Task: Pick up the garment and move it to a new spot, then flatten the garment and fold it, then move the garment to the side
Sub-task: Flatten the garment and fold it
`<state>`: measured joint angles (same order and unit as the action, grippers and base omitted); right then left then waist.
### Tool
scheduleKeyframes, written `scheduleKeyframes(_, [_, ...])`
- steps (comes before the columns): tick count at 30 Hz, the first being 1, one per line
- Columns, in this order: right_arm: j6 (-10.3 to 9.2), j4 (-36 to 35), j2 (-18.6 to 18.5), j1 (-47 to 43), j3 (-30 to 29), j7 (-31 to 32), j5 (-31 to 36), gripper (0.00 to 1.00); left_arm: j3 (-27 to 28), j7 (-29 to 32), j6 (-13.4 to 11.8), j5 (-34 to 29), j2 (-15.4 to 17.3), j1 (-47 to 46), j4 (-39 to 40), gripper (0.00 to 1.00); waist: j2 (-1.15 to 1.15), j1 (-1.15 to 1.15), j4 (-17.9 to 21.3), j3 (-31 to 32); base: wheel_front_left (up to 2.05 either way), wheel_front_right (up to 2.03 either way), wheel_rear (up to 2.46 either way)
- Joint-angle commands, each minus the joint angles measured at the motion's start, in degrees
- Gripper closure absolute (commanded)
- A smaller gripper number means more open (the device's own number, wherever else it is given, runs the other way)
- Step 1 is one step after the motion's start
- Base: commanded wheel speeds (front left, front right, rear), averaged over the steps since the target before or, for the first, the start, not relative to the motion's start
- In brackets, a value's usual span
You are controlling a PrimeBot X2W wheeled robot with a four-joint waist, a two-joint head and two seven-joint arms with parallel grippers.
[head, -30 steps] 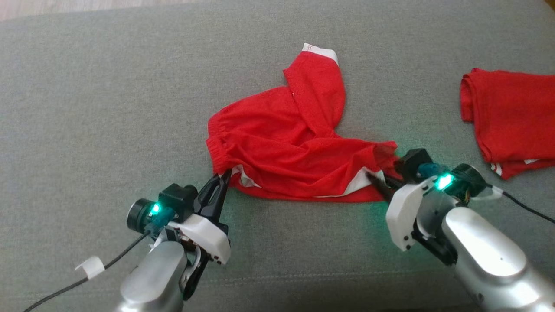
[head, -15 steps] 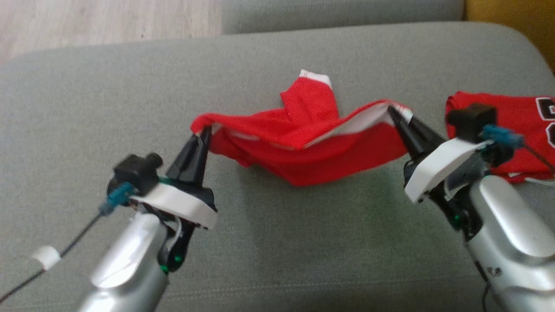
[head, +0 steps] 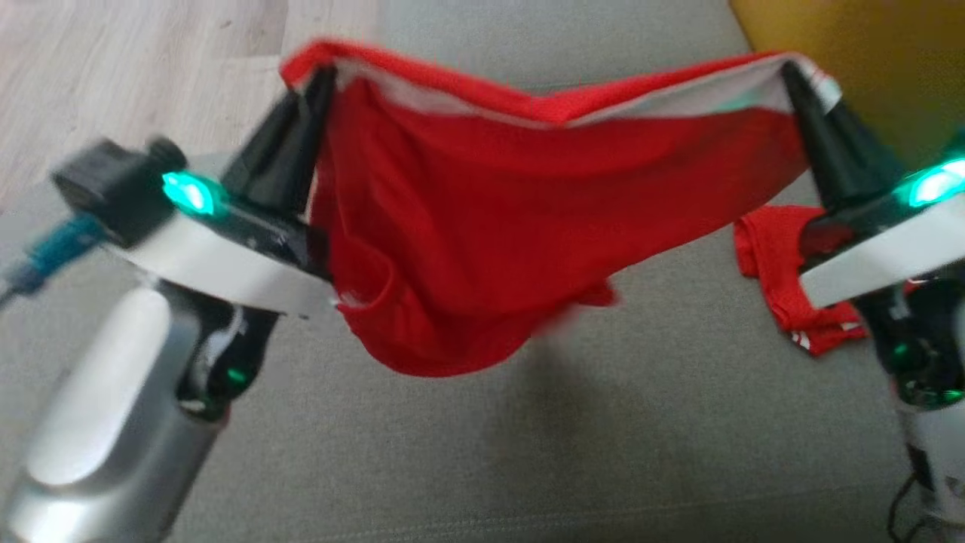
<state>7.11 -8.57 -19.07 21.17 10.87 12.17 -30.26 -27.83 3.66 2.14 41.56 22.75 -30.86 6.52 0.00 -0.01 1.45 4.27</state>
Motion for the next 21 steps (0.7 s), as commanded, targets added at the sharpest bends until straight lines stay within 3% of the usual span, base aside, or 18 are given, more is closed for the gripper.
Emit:
scheduleKeyframes(1, [0.37,-3.8,-0.6,0.4,-0.4,1.2,0.0,1.0,3.4,1.2,-0.5,0.5,2.4,-4.5,3.5,1.0,0.0,0.01,0.4,0.4,0.0,0.0,0.0])
scheduleKeyframes(6, [0.37,-11.2,0.4,-0.5,-3.0,6.2,1.1,1.0,4.1,6.3,-1.6,1.2,4.8,-7.1,7.9,1.0,0.0,0.01,0.9,0.2,0.0,0.0,0.0])
scheduleKeyframes(10, [0.37,-10.6,1.2,0.5,-2.3,8.9,2.3,1.0,3.2,9.4,-1.5,2.0,5.2,-8.6,5.5,1.0,0.0,0.01,1.2,-1.5,0.0,0.0,0.0])
scheduleKeyframes(15, [0.37,-2.5,2.7,6.6,0.5,8.1,3.4,1.0,1.2,11.3,0.4,1.4,4.6,-12.8,-3.3,1.0,0.0,0.01,1.9,-5.3,0.0,0.0,0.0])
scheduleKeyframes(21, [0.37,13.4,6.3,23.2,3.5,0.9,6.8,1.0,1.8,8.2,1.5,-1.4,1.7,-24.9,-17.5,1.0,0.0,0.01,3.3,-11.9,0.0,0.0,0.0])
